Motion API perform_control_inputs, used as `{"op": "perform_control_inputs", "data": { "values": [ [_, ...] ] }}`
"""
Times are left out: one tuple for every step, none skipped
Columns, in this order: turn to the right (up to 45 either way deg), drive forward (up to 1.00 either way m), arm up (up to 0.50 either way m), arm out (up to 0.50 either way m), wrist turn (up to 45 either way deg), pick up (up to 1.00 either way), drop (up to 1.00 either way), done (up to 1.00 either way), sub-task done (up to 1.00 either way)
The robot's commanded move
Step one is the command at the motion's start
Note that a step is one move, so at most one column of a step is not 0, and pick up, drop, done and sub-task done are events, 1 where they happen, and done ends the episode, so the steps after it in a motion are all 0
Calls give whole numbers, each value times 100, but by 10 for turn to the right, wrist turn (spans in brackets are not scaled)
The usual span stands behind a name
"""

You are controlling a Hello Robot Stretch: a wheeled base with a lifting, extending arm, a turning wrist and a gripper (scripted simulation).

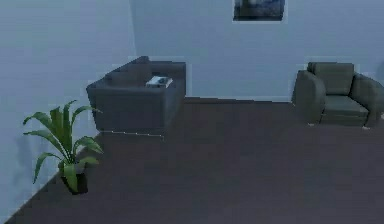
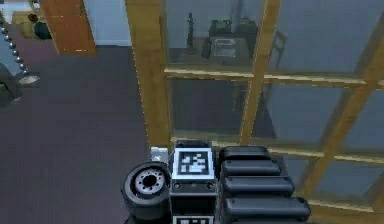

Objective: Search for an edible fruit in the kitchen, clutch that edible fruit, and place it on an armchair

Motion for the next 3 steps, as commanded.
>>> {"op": "perform_control_inputs", "data": {
  "values": [
    [60,0,0,0,0,0,0,0,0],
    [0,30,0,0,0,0,0,0,0],
    [420,0,0,0,0,0,0,0,0]
  ]
}}
